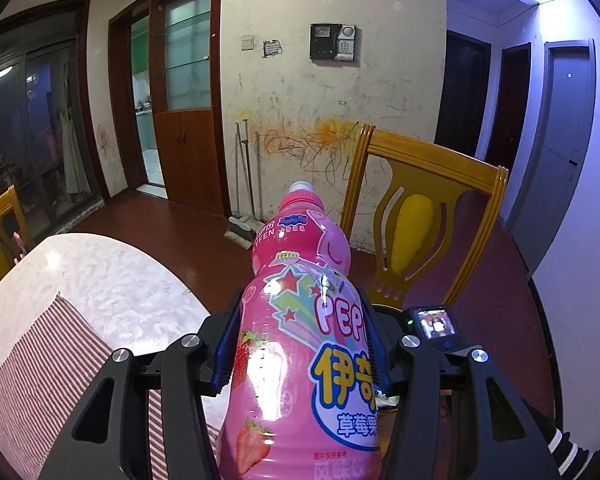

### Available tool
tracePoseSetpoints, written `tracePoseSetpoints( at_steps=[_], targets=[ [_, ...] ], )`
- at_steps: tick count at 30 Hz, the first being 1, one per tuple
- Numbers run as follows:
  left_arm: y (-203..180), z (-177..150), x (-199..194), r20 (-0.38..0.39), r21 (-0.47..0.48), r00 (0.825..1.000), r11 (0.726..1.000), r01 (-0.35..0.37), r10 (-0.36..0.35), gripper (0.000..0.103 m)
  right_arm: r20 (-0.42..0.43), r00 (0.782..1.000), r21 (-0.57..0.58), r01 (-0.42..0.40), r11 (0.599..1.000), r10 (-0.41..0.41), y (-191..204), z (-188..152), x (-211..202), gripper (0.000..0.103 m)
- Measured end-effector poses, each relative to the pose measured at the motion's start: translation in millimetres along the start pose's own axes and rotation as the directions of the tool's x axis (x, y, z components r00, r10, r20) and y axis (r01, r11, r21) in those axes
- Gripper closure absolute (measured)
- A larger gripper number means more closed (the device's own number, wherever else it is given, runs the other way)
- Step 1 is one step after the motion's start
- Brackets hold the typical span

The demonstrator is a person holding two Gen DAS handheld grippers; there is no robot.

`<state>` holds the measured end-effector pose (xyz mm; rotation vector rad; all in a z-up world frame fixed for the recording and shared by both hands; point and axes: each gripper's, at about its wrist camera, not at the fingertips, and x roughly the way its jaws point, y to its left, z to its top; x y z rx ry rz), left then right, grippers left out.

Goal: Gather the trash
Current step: 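Carry both bottles off the table toward the black bin on the chair, then open the right gripper over the bin while the left gripper lowers the pink bottle inside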

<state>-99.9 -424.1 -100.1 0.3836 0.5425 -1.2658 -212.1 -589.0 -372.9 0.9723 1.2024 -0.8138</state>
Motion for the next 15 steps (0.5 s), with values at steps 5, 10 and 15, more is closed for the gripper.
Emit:
tracePoseSetpoints(
  at_steps=[5, 10, 15],
  targets=[
    [-4, -1, -1, -0.003, 0.013, 1.0, 1.0, 0.016, -0.016, 0.051, 0.04, 0.998, 0.022, 0.041, 0.999, -0.042, -6, -4, -12, 0.018],
    [-10, -2, 1, -0.008, 0.026, 1.0, 0.999, 0.03, -0.03, 0.051, 0.105, 0.994, 0.059, 0.01, 0.998, -0.016, -23, -8, -26, 0.018],
    [-16, -2, 2, -0.015, 0.041, 0.999, 0.998, 0.041, -0.04, 0.051, 0.155, 0.987, 0.116, -0.067, 0.991, 0.049, -36, -10, -41, 0.018]
  ],
)
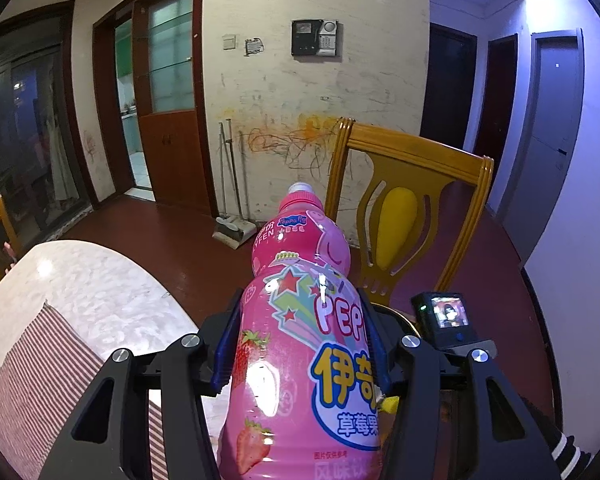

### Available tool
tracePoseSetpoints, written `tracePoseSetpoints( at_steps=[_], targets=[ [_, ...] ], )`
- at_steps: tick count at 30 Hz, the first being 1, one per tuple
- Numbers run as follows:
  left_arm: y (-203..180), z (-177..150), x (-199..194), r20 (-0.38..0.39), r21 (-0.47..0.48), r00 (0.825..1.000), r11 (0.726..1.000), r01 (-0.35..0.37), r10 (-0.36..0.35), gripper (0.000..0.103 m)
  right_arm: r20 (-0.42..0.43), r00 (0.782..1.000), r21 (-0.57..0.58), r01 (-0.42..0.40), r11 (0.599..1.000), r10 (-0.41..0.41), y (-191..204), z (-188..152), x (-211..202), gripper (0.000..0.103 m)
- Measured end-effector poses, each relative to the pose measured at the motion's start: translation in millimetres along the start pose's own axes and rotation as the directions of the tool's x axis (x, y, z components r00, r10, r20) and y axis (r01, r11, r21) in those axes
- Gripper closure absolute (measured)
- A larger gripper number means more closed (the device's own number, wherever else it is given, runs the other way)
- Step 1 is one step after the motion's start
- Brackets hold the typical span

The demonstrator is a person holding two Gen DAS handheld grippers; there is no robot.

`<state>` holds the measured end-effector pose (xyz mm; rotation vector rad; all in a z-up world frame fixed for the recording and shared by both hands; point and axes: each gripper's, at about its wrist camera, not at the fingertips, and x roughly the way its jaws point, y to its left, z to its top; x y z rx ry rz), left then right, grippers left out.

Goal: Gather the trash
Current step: 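Open the right gripper over the bin while the left gripper lowers the pink bottle inside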

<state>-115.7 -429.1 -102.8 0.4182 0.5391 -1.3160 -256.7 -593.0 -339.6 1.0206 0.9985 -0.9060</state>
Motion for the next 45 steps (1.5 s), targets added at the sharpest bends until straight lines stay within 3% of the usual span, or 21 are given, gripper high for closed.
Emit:
tracePoseSetpoints(
  at_steps=[5, 19, 25, 30, 38, 45],
  targets=[
    [-10, -4, 13, -0.035, 0.012, 0.999, 1.0, 0.028, -0.027, 0.051, 0.113, 0.992, 0.064, -0.065, 0.996, 0.058, -15, 1, -32, 0.018],
    [-56, -19, 71, -0.146, 0.042, 0.981, 0.99, 0.133, -0.126, 0.051, 0.198, 0.976, 0.118, -0.111, 0.987, 0.086, -38, 0, -48, 0.018],
    [-76, -40, 129, -0.275, 0.024, 0.946, 0.982, 0.188, -0.174, 0.051, 0.205, 0.974, 0.138, -0.125, 0.983, 0.095, -47, -1, -51, 0.018],
    [-100, -66, 192, -0.408, 0.049, 0.895, 0.975, 0.218, -0.179, 0.051, 0.202, 0.974, 0.146, -0.129, 0.981, 0.099, -52, -1, -49, 0.018],
    [-119, -101, 248, -0.529, 0.078, 0.836, 0.974, 0.215, -0.142, 0.051, 0.216, 0.971, 0.169, -0.136, 0.976, 0.098, -64, -4, -55, 0.018],
    [-115, -113, 285, -0.602, 0.059, 0.789, 0.979, 0.196, -0.122, 0.051, 0.215, 0.971, 0.174, -0.141, 0.975, 0.102, -67, -5, -54, 0.018]
  ],
)
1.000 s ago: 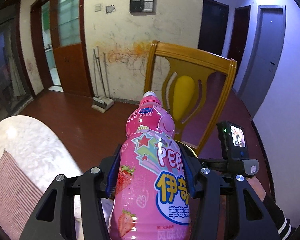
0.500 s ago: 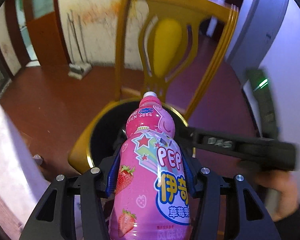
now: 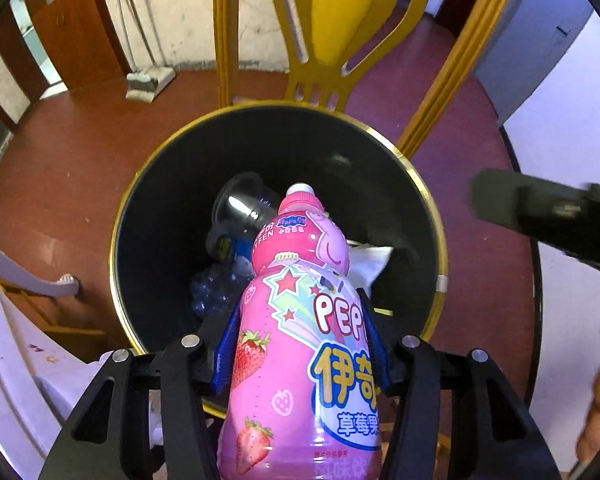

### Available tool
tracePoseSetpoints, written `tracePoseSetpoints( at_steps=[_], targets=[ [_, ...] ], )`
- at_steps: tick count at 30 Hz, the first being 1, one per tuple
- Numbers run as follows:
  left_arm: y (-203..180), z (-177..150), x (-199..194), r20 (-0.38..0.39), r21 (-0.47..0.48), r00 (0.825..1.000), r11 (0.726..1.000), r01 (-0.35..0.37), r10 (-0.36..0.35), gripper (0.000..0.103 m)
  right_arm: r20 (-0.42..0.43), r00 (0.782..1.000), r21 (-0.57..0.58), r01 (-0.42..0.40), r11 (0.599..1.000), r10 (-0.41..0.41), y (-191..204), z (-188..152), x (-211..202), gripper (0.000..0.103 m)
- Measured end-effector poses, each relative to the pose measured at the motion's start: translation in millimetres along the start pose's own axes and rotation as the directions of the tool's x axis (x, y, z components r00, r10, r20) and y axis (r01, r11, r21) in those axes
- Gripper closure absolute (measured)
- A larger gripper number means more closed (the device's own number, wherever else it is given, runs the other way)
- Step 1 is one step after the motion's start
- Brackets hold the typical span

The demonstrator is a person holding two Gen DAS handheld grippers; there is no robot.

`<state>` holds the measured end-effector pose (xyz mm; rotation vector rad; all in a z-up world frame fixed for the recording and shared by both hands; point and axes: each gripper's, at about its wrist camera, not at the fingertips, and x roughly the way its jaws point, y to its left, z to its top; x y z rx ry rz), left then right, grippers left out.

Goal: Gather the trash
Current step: 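Open the right gripper over the bin while the left gripper lowers the pink bottle inside, then open the left gripper to drop the pink bottle into the bin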

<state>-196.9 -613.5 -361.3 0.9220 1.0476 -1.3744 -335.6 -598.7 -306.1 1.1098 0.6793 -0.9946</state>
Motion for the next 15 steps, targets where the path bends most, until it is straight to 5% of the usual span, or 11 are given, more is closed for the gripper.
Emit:
tracePoseSetpoints(
  at_steps=[4, 6, 15],
  targets=[
    [7.5, 1.3, 13.5, -0.036, -0.007, 0.999, 1.0, -0.019, 0.019, 0.049, -0.007, 1.0, -0.002, -0.003, 1.0, 0.003, 0.9, 0.2, 1.1, 0.018],
    [9.9, -4.2, 11.2, -0.024, -0.02, 0.999, 1.0, -0.023, 0.022, 0.025, -0.007, 1.0, -0.002, -0.001, 1.0, 0.001, 1.5, 0.2, 1.1, 0.018],
    [8.0, -3.9, 6.2, -0.011, -0.024, 1.0, 0.999, -0.021, 0.021, 0.014, -0.013, 1.0, -0.012, -0.005, 1.0, 0.004, 6.3, -0.3, 2.9, 0.018]
  ],
)
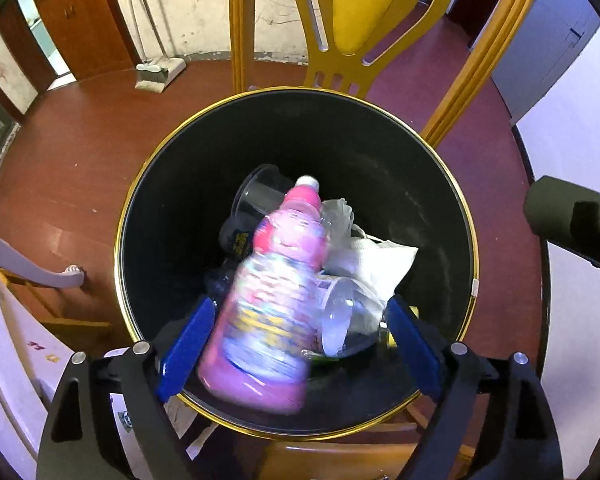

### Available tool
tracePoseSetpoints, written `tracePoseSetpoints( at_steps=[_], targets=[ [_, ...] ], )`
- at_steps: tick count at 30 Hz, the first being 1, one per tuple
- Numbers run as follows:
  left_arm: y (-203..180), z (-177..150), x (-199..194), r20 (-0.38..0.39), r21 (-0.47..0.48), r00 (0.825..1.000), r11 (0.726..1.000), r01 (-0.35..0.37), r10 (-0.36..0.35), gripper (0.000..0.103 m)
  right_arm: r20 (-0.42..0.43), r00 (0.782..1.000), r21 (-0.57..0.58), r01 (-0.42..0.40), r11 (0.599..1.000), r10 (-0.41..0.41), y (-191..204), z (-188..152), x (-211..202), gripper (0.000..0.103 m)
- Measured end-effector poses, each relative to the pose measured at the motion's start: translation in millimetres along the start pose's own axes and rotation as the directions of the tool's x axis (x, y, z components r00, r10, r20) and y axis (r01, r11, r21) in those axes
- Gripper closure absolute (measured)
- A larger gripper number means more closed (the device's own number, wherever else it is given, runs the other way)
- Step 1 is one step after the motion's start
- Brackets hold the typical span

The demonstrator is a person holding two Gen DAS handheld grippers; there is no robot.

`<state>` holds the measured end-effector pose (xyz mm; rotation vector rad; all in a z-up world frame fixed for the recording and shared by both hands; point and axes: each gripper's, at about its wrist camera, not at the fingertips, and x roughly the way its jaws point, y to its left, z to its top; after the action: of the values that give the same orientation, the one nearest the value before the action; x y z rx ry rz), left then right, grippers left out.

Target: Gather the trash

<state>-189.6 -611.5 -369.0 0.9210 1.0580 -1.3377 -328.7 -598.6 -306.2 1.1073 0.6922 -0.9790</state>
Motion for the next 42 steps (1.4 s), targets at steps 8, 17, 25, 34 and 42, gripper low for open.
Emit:
tracePoseSetpoints(
  at_steps=[8, 17, 25, 34, 42],
  targets=[
    [-4, 1, -2, -0.003, 0.019, 1.0, 1.0, -0.003, 0.003, 0.006, -0.006, 1.0, -0.005, 0.025, 1.0, -0.025, 4, -1, 1, 0.018],
    [-2, -2, -8, 0.008, 0.015, 1.0, 1.0, -0.021, 0.02, 0.006, 0.007, 0.997, -0.041, 0.08, 0.996, -0.08, 10, -1, -3, 0.018],
    [2, -8, -32, 0.065, -0.004, 0.997, 1.0, -0.028, 0.028, 0.006, 0.045, 0.996, -0.063, 0.074, 0.995, -0.071, 24, -7, -16, 0.018],
    [10, -21, -83, 0.17, -0.006, 0.984, 0.998, -0.058, 0.058, 0.006, 0.097, 0.995, -0.113, 0.029, 0.993, -0.018, 53, -15, -42, 0.018],
    [46, -60, -132, 0.257, -0.081, 0.959, 0.992, -0.098, 0.116, 0.006, 0.118, 0.992, -0.23, -0.003, 0.973, 0.031, 102, -39, -58, 0.018]
  ],
)
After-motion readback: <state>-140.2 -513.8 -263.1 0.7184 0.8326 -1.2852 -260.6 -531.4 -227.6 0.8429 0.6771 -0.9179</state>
